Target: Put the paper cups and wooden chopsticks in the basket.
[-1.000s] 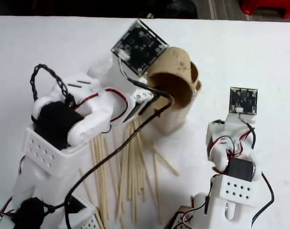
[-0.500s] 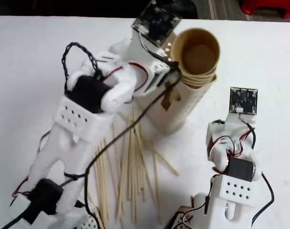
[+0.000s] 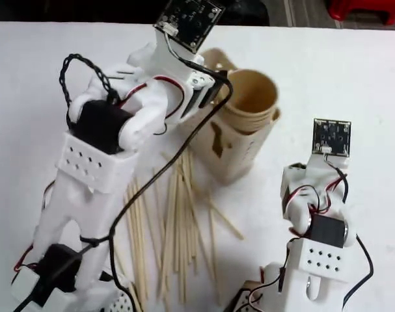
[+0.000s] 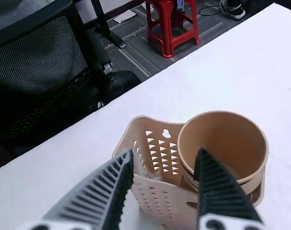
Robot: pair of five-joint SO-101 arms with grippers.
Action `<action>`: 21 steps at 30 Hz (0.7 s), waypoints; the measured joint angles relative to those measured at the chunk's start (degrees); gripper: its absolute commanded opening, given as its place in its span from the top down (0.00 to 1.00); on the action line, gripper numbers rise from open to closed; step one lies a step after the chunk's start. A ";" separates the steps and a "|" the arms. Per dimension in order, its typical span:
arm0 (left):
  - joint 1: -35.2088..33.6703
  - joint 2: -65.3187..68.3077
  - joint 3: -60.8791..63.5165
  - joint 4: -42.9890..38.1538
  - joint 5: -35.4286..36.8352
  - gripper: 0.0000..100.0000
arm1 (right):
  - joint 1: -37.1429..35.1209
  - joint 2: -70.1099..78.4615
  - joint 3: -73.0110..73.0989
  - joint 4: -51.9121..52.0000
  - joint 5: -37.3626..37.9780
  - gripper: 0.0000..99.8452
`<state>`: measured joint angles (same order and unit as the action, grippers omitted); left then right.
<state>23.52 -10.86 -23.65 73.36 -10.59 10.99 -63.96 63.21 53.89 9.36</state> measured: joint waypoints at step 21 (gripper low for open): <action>-9.23 -12.13 -1.85 21.54 -0.09 0.78 | -2.99 0.00 -5.10 8.97 2.11 0.86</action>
<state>14.29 -22.99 -25.49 94.90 -10.68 8.00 -63.96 58.11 62.86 11.47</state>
